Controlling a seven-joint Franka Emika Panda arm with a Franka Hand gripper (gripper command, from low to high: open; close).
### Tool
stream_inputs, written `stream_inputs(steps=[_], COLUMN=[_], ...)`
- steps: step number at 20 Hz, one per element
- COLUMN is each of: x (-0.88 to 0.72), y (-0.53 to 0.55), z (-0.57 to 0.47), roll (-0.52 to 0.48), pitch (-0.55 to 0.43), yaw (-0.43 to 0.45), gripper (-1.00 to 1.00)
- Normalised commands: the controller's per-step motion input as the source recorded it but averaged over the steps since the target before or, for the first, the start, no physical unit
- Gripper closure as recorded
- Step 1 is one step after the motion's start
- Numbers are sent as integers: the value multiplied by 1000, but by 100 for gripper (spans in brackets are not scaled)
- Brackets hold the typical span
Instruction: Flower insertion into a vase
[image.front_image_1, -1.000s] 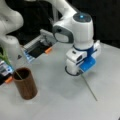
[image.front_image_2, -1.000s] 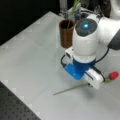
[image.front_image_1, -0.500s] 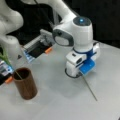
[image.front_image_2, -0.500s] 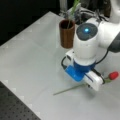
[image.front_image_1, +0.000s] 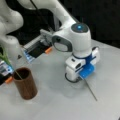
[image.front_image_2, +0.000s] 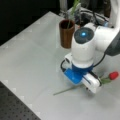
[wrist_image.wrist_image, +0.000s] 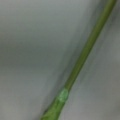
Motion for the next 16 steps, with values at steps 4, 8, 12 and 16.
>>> stream_inputs(steps=[4, 8, 12, 16], x=[42, -4, -58, -126], y=[49, 77, 123, 147], z=[-205, -216, -204, -206], roll=[-242, -249, -258, -279], pitch=[-98, -111, -114, -110], yaw=[22, 30, 11, 18], gripper=[-100, -100, -100, -100])
